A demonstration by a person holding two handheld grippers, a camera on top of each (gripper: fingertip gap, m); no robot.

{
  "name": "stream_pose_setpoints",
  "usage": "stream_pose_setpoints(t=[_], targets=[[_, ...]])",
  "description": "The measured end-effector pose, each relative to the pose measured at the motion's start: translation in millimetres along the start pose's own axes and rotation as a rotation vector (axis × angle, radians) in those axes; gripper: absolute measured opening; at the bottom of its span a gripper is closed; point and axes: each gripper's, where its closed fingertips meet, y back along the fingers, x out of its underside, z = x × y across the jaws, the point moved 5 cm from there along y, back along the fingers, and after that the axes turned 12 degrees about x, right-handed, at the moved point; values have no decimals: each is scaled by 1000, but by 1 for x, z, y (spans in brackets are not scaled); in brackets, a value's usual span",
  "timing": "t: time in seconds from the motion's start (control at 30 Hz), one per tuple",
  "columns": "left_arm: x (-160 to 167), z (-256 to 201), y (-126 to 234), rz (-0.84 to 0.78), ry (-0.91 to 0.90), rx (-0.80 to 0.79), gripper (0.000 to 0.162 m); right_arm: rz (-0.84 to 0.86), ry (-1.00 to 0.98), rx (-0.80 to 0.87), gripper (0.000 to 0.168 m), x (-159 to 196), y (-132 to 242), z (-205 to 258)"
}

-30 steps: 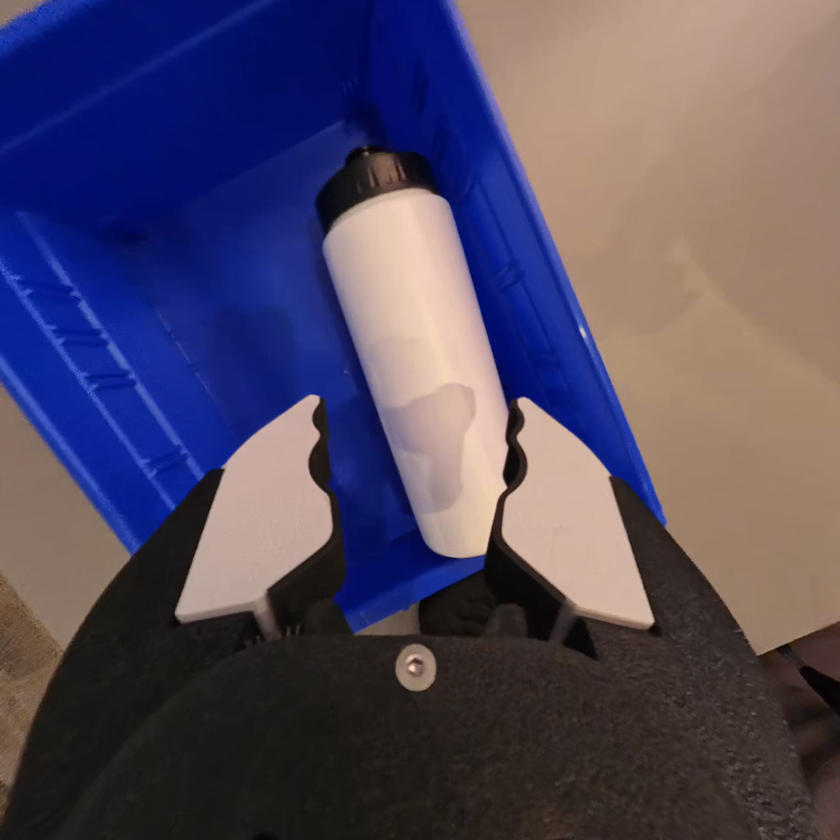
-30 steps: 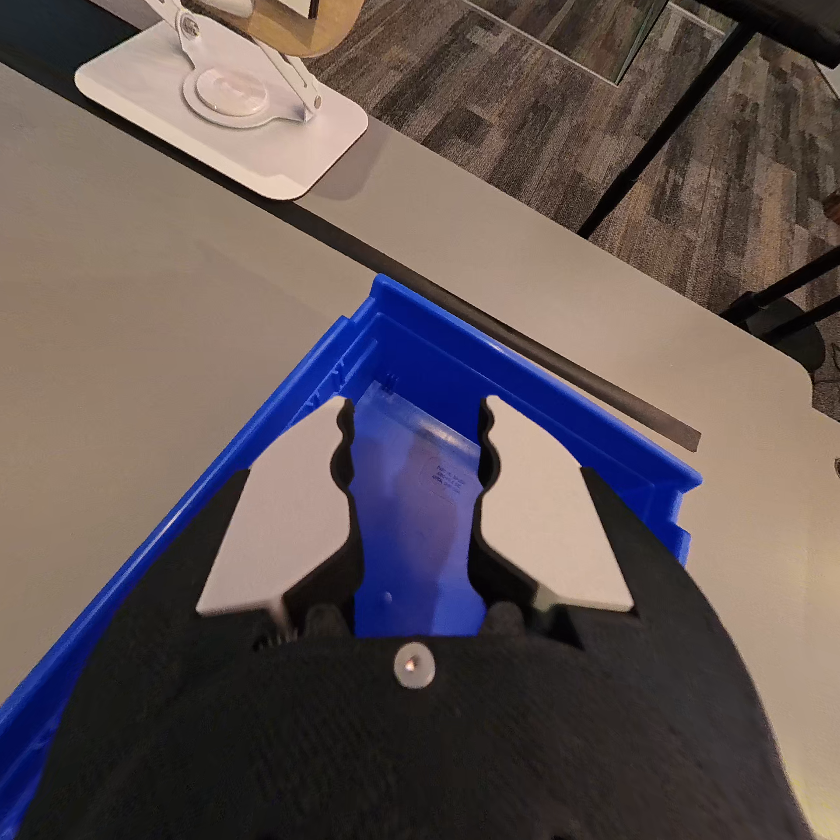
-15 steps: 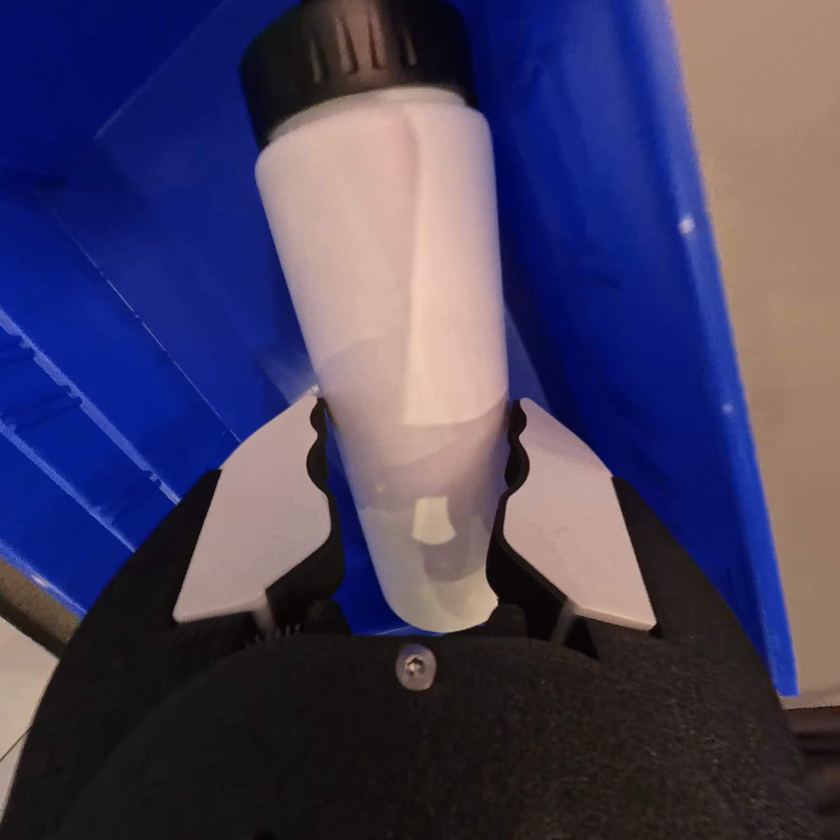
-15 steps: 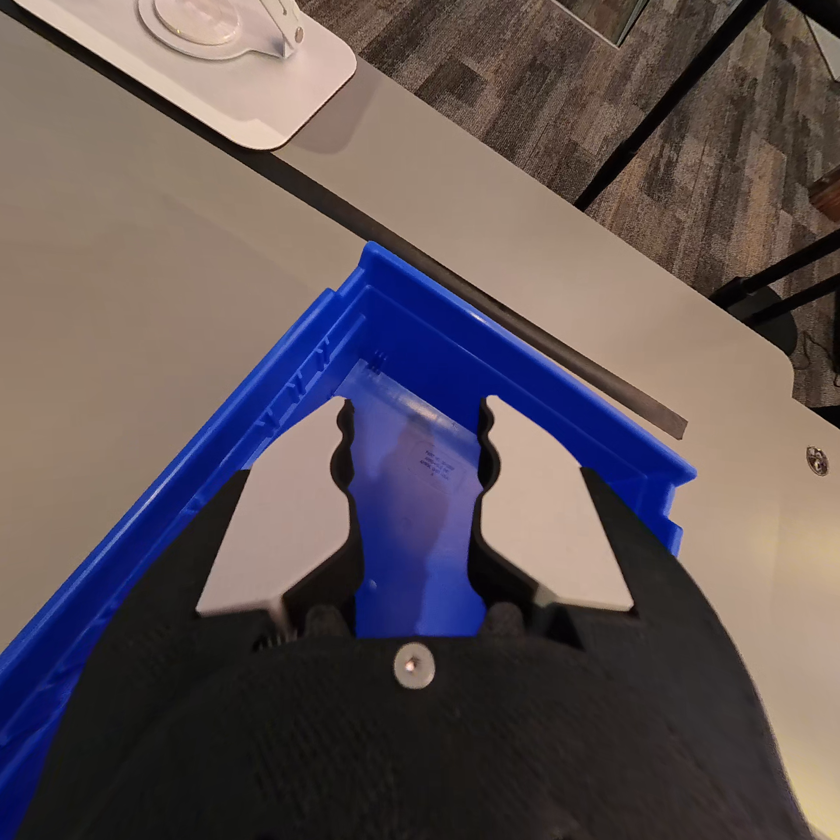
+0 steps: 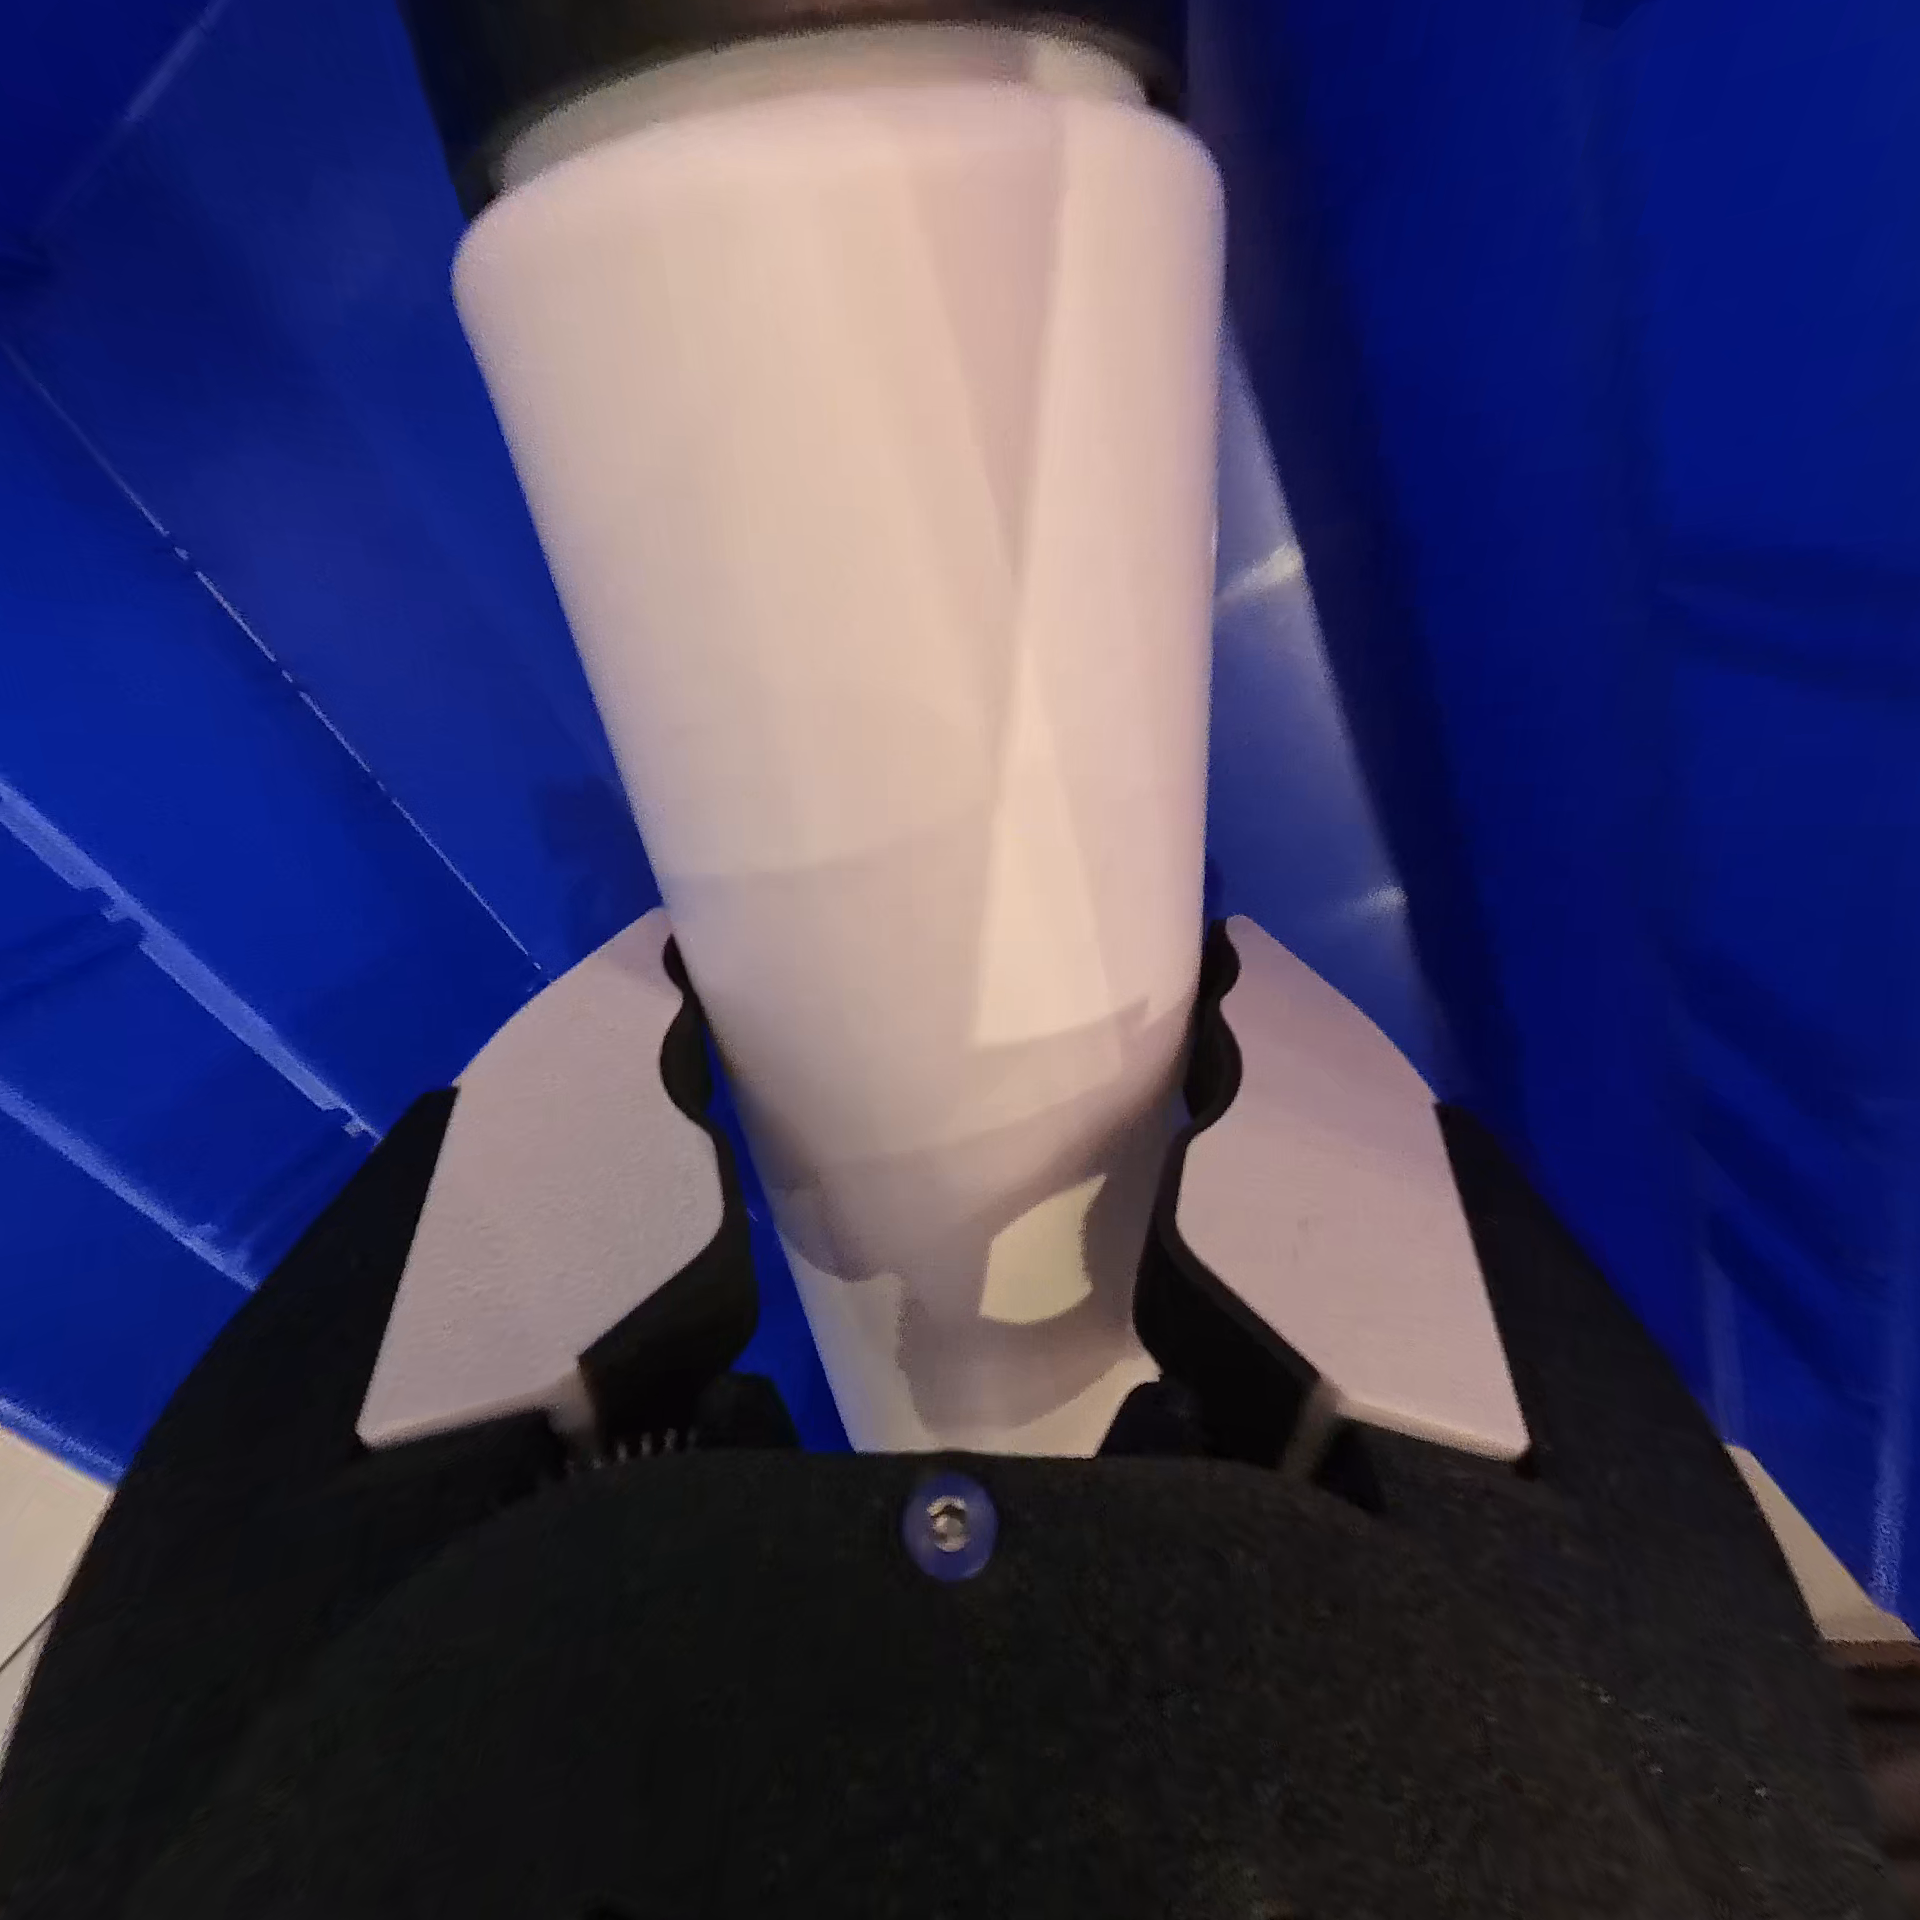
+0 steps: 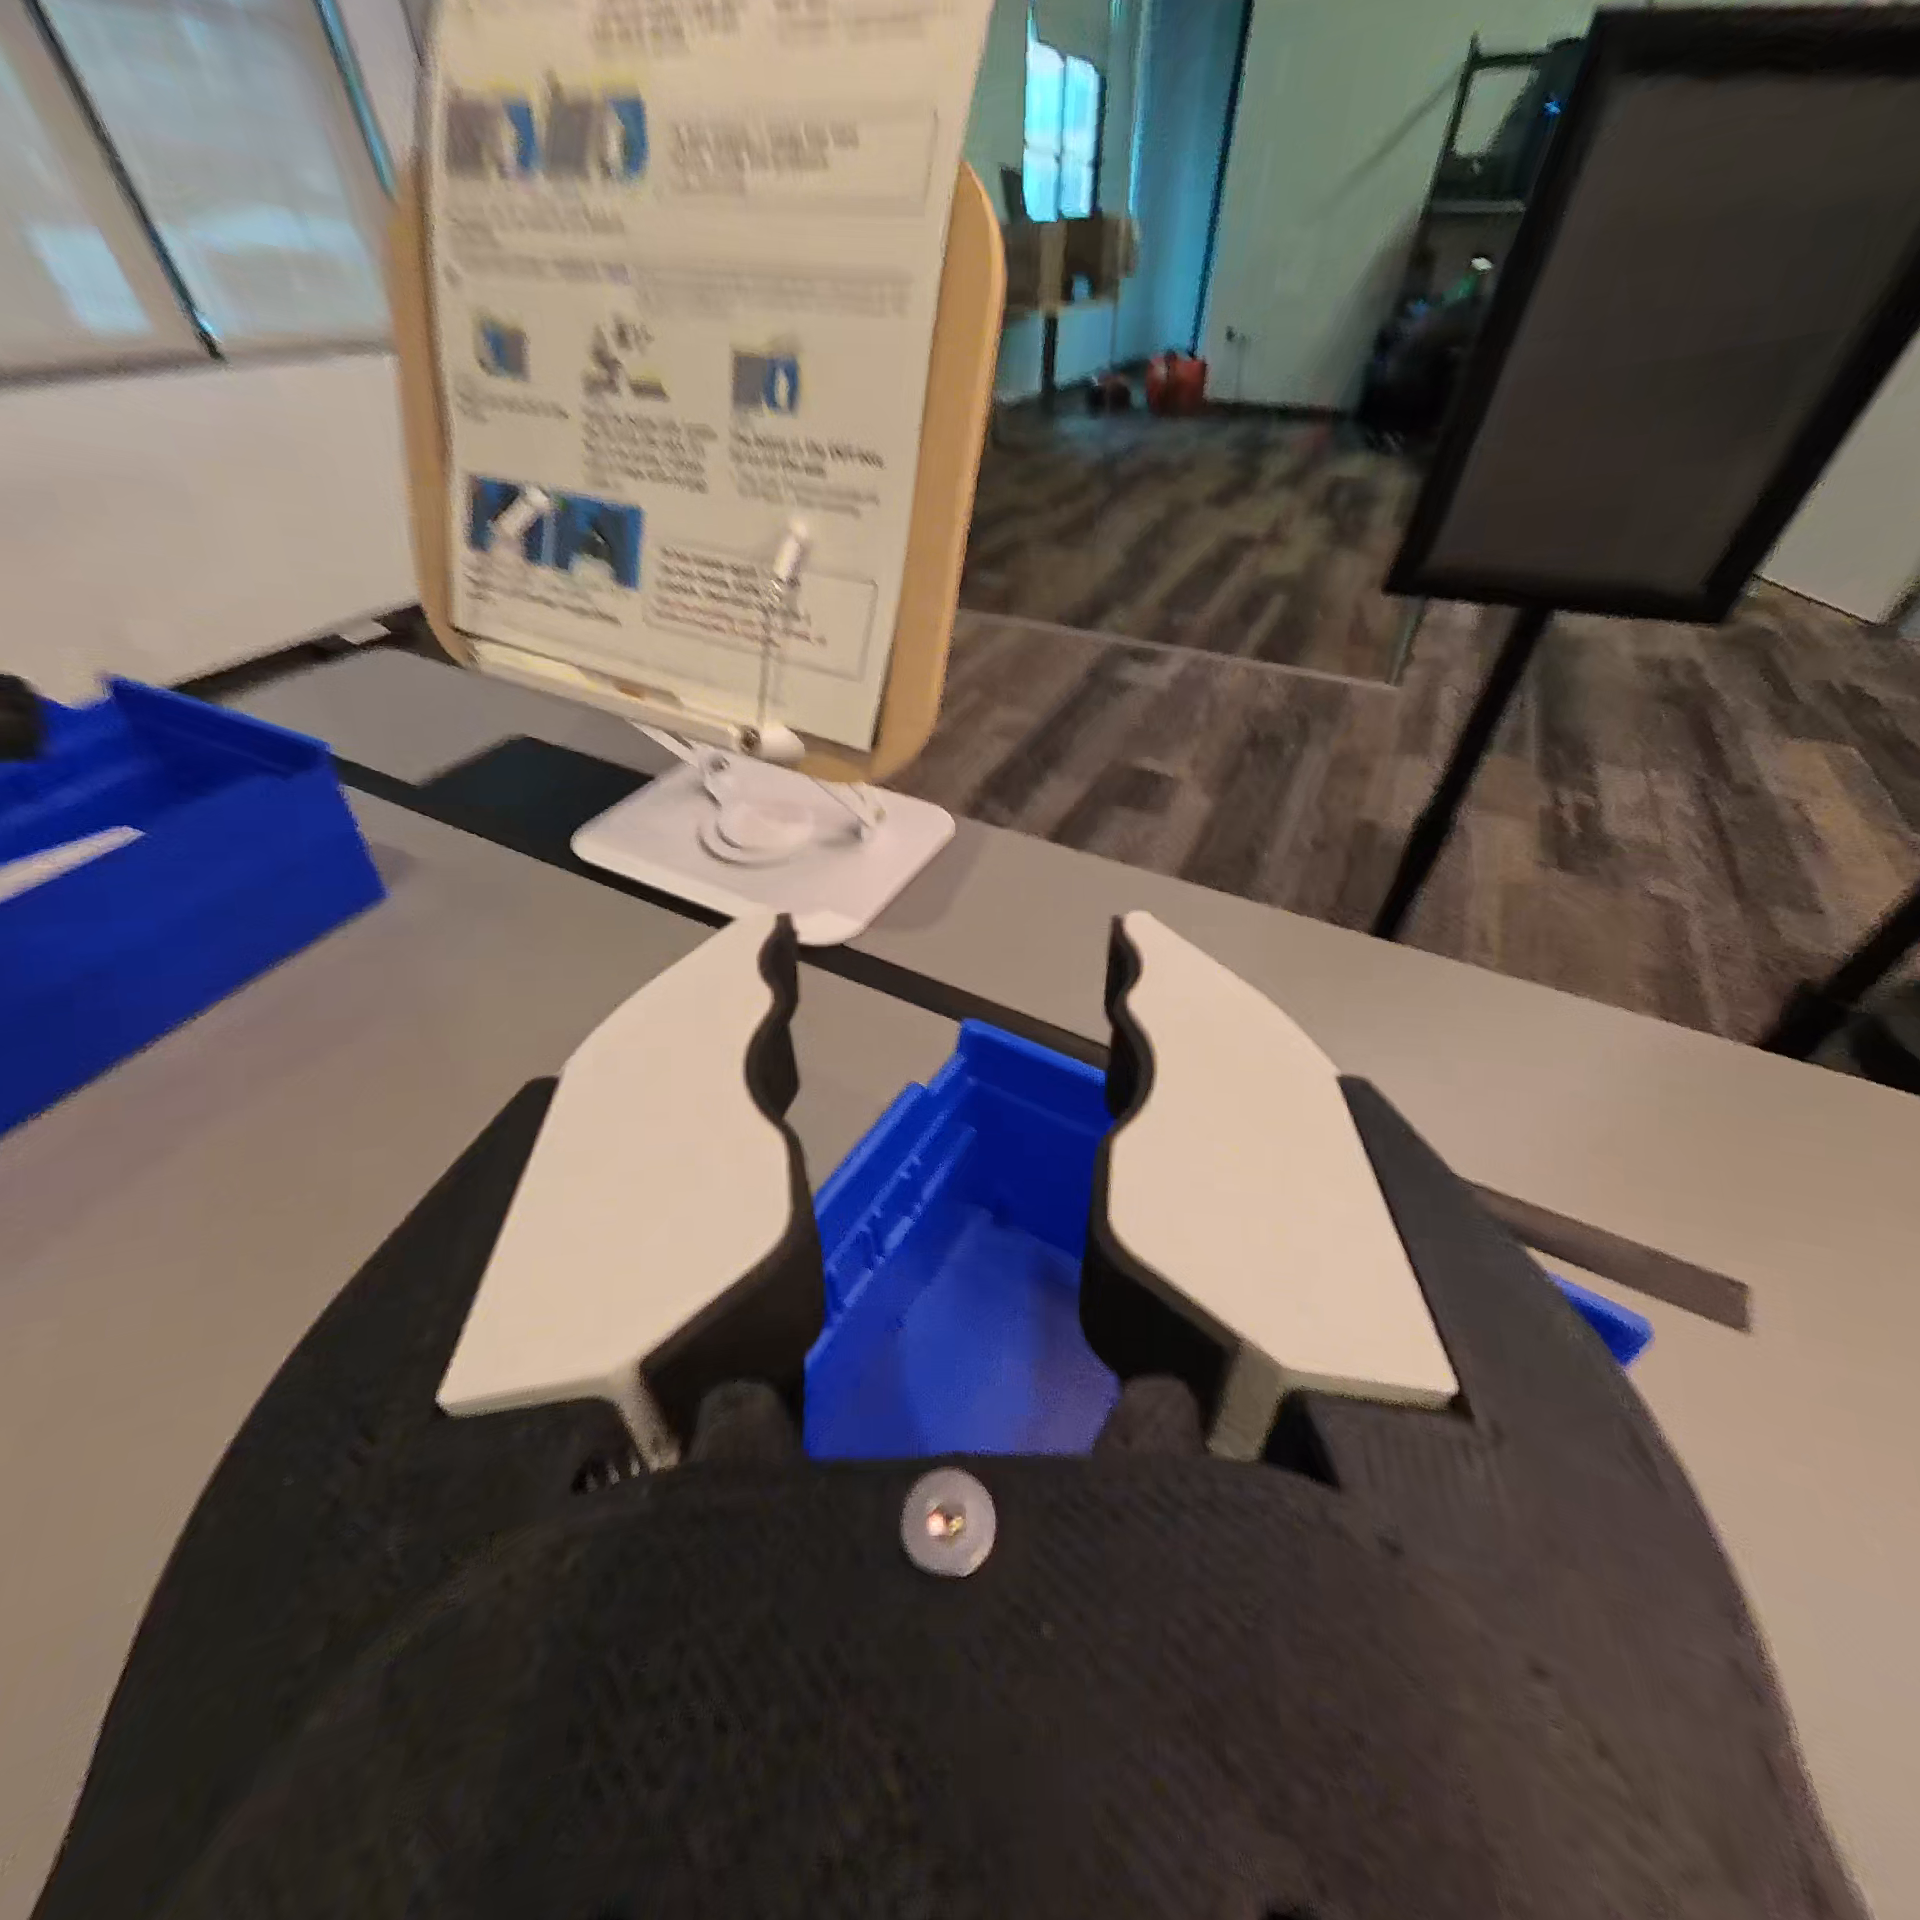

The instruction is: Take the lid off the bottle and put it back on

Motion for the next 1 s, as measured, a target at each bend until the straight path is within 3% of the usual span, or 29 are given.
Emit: stream_pose_setpoints(t=[0.13,0.37,0.83,1.0], targets=[[0,1,0,-7,3,20,91,-118,-42,-61,65,-13,7,3],[0,3,-2,-8,21,32,93,-168,-100,-121,57,-19,12,6],[3,11,10,-35,-2,36,91,-44,20,-139,55,0,-4,22],[8,10,23,-114,7,173,91,-19,27,-148,55,5,-10,27]])
